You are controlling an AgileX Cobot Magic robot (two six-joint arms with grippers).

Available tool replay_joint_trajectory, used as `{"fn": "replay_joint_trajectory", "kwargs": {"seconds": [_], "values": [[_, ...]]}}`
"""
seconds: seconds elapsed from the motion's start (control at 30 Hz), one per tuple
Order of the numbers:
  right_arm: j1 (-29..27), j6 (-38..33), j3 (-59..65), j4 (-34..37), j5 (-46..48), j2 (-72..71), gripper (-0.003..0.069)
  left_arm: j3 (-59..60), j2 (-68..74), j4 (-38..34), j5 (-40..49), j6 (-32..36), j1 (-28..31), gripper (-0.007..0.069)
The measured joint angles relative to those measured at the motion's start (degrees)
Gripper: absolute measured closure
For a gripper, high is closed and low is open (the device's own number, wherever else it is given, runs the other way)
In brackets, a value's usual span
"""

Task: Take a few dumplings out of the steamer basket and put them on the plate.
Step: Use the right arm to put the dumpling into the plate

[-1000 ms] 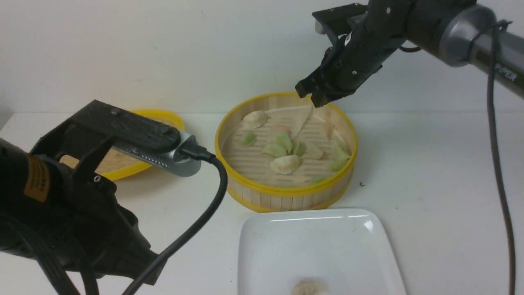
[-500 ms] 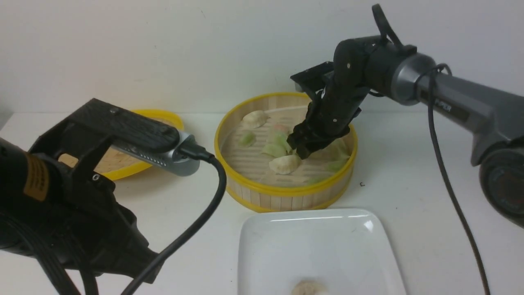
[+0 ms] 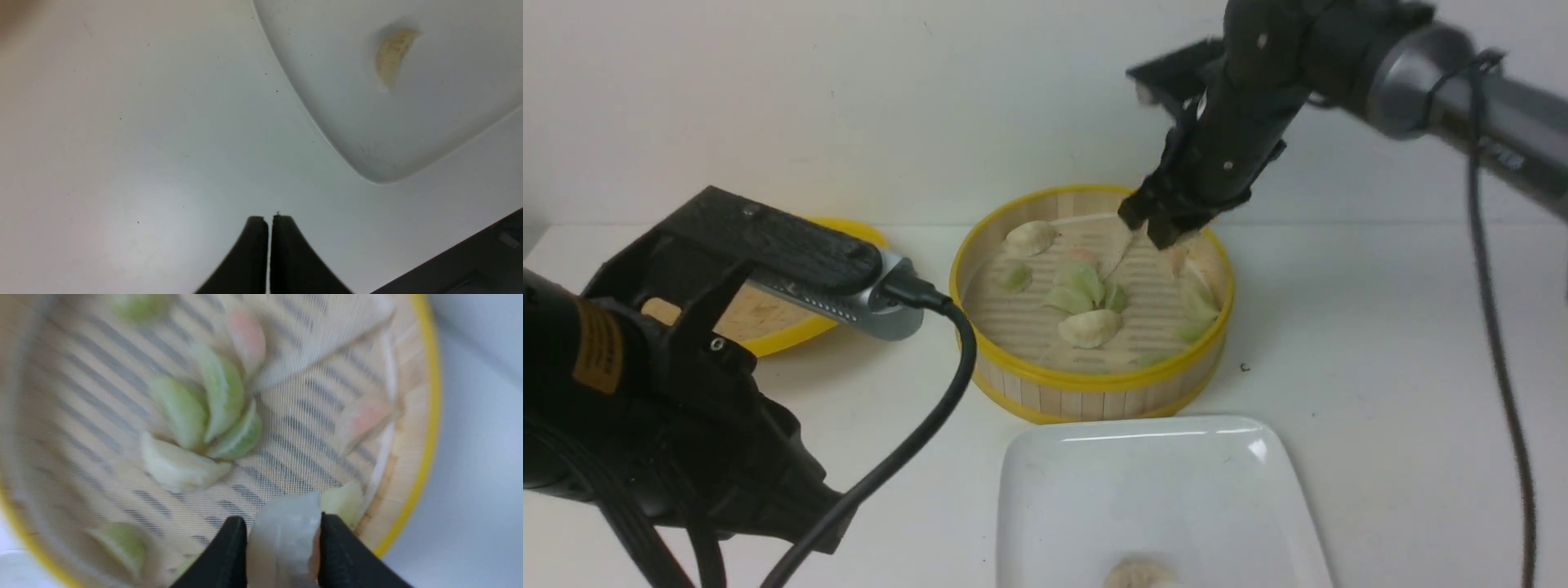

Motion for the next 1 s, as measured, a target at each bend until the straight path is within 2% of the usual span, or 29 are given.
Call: {"fn": "replay_joint_trajectory", "kwargs": {"seconds": [0.17, 0.33, 0.47, 0.57, 0.67, 0.73, 0.83, 0.9, 1.0], "values": [[0.0, 0.7, 7.3, 3.4, 0.0, -11.3, 0.0454, 0.0, 0.0, 0.3, -1.4, 0.0, 0.0, 0.0631], [0.0, 1.1, 30.7, 11.6, 0.3, -24.1, 0.0454, 0.0, 0.0, 0.4, -2.7, 0.0, 0.0, 0.0631], [0.0, 1.2, 42.0, 14.3, -1.8, -25.3, 0.0454, 0.0, 0.0, 0.4, -3.5, 0.0, 0.0, 0.0631], [0.0, 1.3, 50.5, 16.9, -9.0, -22.8, 0.0454, 0.0, 0.0, 0.3, -4.3, 0.0, 0.0, 0.0631], [0.1, 1.3, 52.0, 18.2, -11.9, -20.3, 0.0447, 0.0, 0.0, 0.3, -5.1, 0.0, 0.0, 0.0631], [0.6, 1.3, 52.0, 18.8, -14.0, -18.1, 0.041, 0.0, 0.1, 0.4, -6.0, 0.0, 0.0, 0.0631], [1.2, 1.2, 51.4, 18.9, -15.6, -15.9, 0.0282, 0.0, 0.8, 0.4, -6.4, 0.1, 0.0, 0.0631], [1.2, 1.5, 50.5, 18.6, -15.1, -15.9, 0.025, 0.0, 1.2, 0.4, -6.4, 0.1, 0.0, 0.0631], [1.2, 1.7, 48.6, 18.1, -12.4, -17.0, 0.0242, 0.0, 2.0, 0.4, -6.8, 0.1, 0.0, 0.0631]]}}
